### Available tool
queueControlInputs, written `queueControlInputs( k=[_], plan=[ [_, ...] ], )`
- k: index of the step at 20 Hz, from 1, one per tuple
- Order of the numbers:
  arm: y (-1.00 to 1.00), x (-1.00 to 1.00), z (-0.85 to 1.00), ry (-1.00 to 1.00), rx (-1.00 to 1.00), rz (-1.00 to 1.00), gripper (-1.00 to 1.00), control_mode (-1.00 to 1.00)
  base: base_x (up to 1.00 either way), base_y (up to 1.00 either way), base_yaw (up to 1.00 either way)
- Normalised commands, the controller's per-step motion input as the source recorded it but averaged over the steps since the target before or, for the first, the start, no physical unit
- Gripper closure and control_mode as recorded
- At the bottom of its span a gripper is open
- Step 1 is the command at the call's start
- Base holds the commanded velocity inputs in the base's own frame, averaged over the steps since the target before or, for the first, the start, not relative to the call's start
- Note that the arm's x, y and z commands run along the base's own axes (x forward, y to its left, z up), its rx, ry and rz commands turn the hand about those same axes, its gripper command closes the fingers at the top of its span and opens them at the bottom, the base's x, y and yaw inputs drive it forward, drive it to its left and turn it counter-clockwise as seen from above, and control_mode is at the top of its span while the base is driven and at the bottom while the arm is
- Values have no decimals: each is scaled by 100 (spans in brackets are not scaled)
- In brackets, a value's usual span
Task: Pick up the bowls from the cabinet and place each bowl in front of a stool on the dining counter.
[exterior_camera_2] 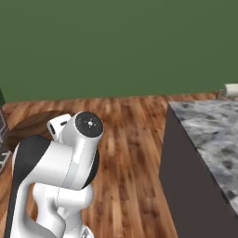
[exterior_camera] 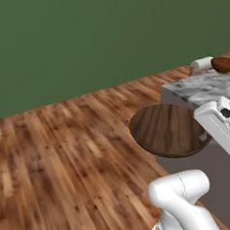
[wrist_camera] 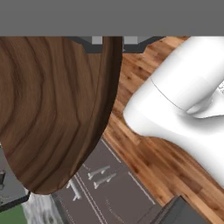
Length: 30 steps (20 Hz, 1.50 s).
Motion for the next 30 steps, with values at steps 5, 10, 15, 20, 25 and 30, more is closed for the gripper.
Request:
queueControlInputs(
  k=[5, 10, 15, 20, 25, 30],
  plan=[
    [0, 0, 0, 0, 0, 0, 100, 100, 100, 25, -10],
    [0, 0, 0, 0, 0, 0, 100, 100, 100, 24, -10],
    [0, 0, 0, 0, 0, 0, 100, 100, 100, 22, -11],
    [0, 0, 0, 0, 0, 0, 100, 100, 100, 11, -8],
    [0, 0, 0, 0, 0, 0, 100, 100, 100, 4, -9],
    [0, 0, 0, 0, 0, 0, 100, 100, 100, 2, -11]
  ],
)
